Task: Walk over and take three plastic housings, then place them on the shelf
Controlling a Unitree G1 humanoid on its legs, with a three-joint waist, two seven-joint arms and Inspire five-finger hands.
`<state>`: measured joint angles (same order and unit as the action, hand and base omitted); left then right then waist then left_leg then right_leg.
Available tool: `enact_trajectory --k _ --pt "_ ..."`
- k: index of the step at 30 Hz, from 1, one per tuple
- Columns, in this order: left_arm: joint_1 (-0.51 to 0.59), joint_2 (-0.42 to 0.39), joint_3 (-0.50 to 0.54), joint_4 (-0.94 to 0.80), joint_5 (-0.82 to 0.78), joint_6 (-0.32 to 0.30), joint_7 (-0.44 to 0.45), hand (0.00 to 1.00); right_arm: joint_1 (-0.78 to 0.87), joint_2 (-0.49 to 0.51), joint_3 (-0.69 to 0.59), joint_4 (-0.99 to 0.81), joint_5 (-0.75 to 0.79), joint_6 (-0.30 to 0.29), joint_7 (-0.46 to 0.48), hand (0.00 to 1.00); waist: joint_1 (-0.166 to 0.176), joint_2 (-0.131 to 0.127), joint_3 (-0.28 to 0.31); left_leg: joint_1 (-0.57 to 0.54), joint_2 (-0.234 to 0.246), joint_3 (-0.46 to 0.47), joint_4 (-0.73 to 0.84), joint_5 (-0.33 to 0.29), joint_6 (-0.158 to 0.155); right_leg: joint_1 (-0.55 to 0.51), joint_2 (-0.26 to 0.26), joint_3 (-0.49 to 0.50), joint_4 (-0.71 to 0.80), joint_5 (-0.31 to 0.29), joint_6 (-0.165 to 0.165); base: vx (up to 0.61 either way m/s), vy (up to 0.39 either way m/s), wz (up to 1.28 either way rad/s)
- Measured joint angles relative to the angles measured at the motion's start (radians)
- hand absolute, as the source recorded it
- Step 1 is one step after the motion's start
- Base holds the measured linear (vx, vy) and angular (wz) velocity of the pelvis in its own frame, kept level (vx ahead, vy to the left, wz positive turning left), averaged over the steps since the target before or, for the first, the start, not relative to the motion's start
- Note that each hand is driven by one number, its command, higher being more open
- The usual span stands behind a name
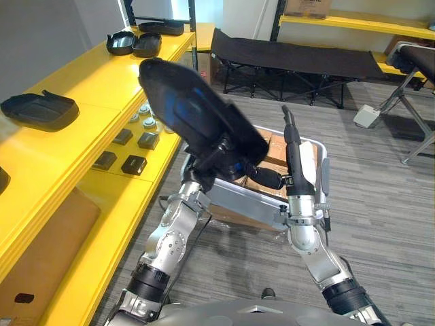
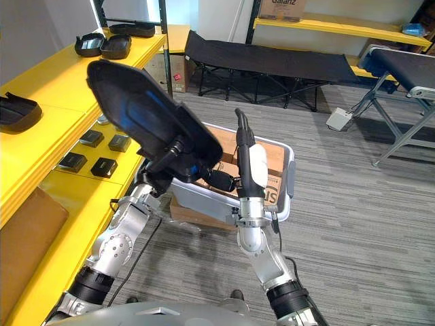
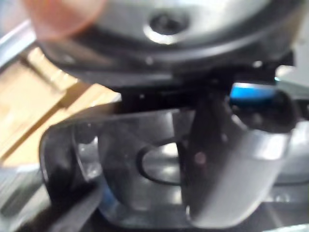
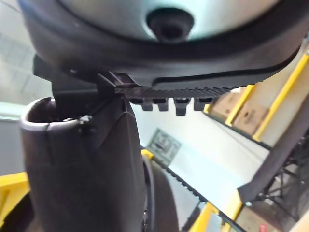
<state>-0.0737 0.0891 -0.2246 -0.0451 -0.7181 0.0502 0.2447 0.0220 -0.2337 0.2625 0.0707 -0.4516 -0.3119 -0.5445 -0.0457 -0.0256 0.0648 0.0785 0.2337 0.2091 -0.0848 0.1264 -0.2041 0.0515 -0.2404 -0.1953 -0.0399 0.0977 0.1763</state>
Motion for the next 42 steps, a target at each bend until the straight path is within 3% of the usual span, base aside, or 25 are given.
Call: enact_trajectory --k 4,7,13,16,20,23,25,29,31,35,42 --pt "0.057 -0.036 0.200 0.001 0.297 -0.011 0.223 0.00 0.080 0.018 -0.022 0.000 0.056 0.053 0.019 1.00 0.000 0.007 -0.004 0.000 0.000 -0.002 0.000 0.000 0.000 0.006 0.001 -0.003 -0.006 0.001 0.001 0.00 0.000 0.00" --pt "0.080 -0.032 0.314 0.001 0.434 -0.037 0.342 0.00 0.128 0.047 -0.041 0.001 0.077 0.084 0.012 1.00 0.005 0.007 -0.004 0.000 0.000 -0.009 0.000 -0.005 -0.002 0.012 0.001 -0.012 -0.014 0.000 0.000 -0.01 0.003 0.07" --pt "0.082 -0.032 0.337 0.001 0.571 -0.052 0.417 0.00 0.134 0.081 -0.010 0.005 0.137 0.088 0.014 1.00 0.024 0.009 -0.008 -0.001 0.000 -0.020 0.000 -0.012 -0.010 0.019 0.001 -0.022 -0.016 -0.004 -0.007 -0.01 0.007 0.05" --pt "0.083 -0.032 0.316 0.001 0.572 -0.070 0.393 0.00 0.140 0.090 0.003 0.005 0.239 0.083 0.044 1.00 0.013 0.010 -0.009 -0.002 0.000 -0.019 0.000 -0.012 -0.010 0.018 0.001 -0.022 -0.018 -0.005 -0.008 0.00 0.000 0.00" --pt "0.099 -0.034 0.263 -0.007 0.573 -0.166 0.324 0.00 0.164 0.089 0.001 0.010 0.336 0.082 0.140 1.00 0.011 0.016 -0.013 -0.004 0.000 -0.017 0.000 -0.015 -0.010 0.017 0.001 -0.022 -0.024 -0.005 -0.008 0.00 0.003 -0.01" --pt "0.172 -0.040 0.224 -0.070 0.574 -0.240 0.268 0.00 0.172 0.087 -0.001 0.024 0.433 0.081 0.203 1.00 0.007 0.028 -0.020 -0.004 0.000 -0.014 0.000 -0.017 -0.006 0.018 0.002 -0.022 -0.033 0.000 0.000 0.03 0.011 -0.03" --pt "0.230 -0.051 0.221 -0.118 0.578 -0.298 0.226 0.00 0.172 0.086 -0.018 0.036 0.556 0.078 0.282 1.00 0.013 0.037 -0.025 -0.005 0.000 -0.016 0.001 -0.019 -0.006 0.022 0.002 -0.027 -0.034 0.000 0.000 0.04 0.012 0.03" --pt "0.297 -0.050 0.248 -0.208 0.577 -0.342 0.156 0.00 0.171 0.081 -0.027 0.036 0.717 0.074 0.427 1.00 0.023 0.041 -0.024 -0.017 -0.002 -0.053 0.001 -0.019 -0.006 0.046 0.002 -0.076 -0.034 -0.006 0.004 0.02 0.003 0.26" --pt "0.321 -0.050 0.270 -0.272 0.577 -0.363 0.107 0.00 0.167 0.079 -0.021 0.036 0.779 0.071 0.517 1.00 0.048 0.046 -0.021 -0.038 -0.004 -0.097 0.001 -0.017 -0.004 0.056 0.002 -0.121 -0.034 -0.016 0.006 -0.01 -0.004 0.52" --pt "0.366 -0.050 0.323 -0.358 0.577 -0.385 0.067 0.00 0.127 0.073 0.035 0.035 0.780 0.071 0.587 1.00 0.089 0.062 -0.021 -0.061 -0.013 -0.168 0.001 -0.019 -0.006 0.091 0.000 -0.197 -0.033 -0.038 0.007 -0.01 -0.008 0.52" --pt "0.496 -0.051 0.465 -0.436 0.571 -0.425 -0.048 0.00 0.014 0.068 0.074 0.038 0.772 0.071 0.616 1.00 0.190 0.067 -0.024 -0.106 -0.034 -0.266 0.001 -0.002 -0.002 0.127 -0.003 -0.298 -0.031 -0.054 0.018 0.03 -0.016 0.43"
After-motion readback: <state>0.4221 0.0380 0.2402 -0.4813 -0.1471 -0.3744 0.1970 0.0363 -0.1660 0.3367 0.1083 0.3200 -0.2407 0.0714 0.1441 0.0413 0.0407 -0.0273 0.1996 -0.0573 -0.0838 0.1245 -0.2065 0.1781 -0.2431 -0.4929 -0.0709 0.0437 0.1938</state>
